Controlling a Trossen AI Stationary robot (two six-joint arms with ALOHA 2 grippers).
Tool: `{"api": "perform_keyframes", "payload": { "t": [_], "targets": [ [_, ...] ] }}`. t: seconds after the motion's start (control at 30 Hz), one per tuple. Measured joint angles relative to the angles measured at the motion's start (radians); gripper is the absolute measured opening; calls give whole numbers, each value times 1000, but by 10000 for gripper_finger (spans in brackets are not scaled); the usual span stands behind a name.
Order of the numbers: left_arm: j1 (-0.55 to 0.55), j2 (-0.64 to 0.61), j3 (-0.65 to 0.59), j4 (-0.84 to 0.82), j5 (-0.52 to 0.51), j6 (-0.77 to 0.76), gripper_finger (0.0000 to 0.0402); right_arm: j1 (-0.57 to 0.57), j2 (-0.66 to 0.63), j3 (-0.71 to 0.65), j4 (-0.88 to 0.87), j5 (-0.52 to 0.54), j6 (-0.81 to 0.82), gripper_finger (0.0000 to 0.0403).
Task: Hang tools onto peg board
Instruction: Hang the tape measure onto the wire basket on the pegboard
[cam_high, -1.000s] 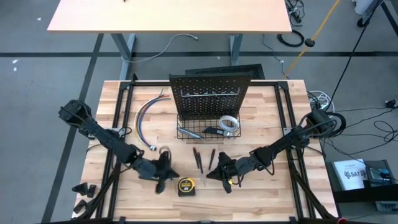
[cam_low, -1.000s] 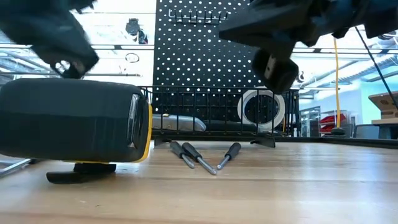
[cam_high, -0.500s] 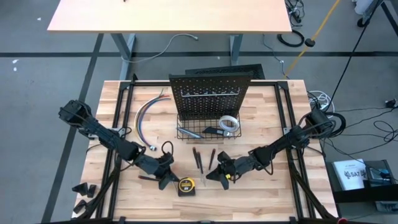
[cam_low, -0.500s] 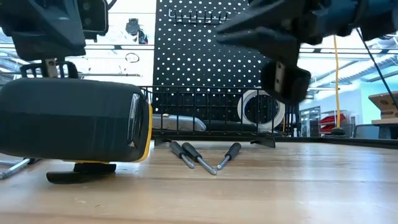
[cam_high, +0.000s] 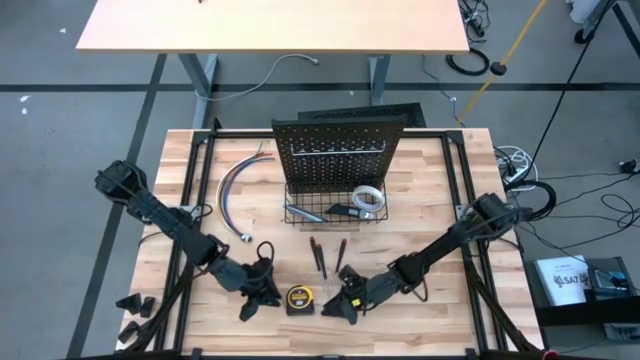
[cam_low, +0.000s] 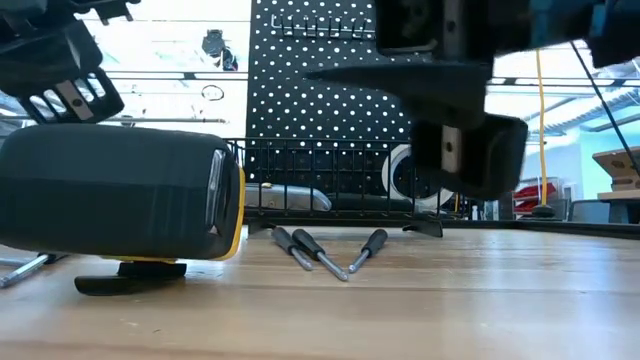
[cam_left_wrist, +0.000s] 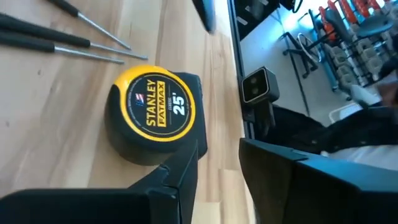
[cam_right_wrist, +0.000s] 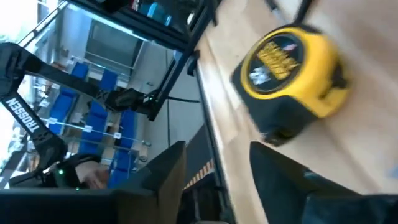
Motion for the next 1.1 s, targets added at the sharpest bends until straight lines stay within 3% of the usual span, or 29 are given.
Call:
{"api": "perform_keyframes", "payload": {
  "t": [0.17,0.4,0.63,1.1],
  "targets": [
    [-29,0,0,22,-75,64,125,-2,90,152,-66,-73,93,193],
    [-71,0,0,25,-99,102,125,6,179,298,-102,-103,137,193],
    [-87,0,0,49,-194,196,125,6,185,311,-133,-130,225,196],
    [-89,0,0,75,-209,352,125,6,181,311,-282,-103,381,197]
  ]
}}
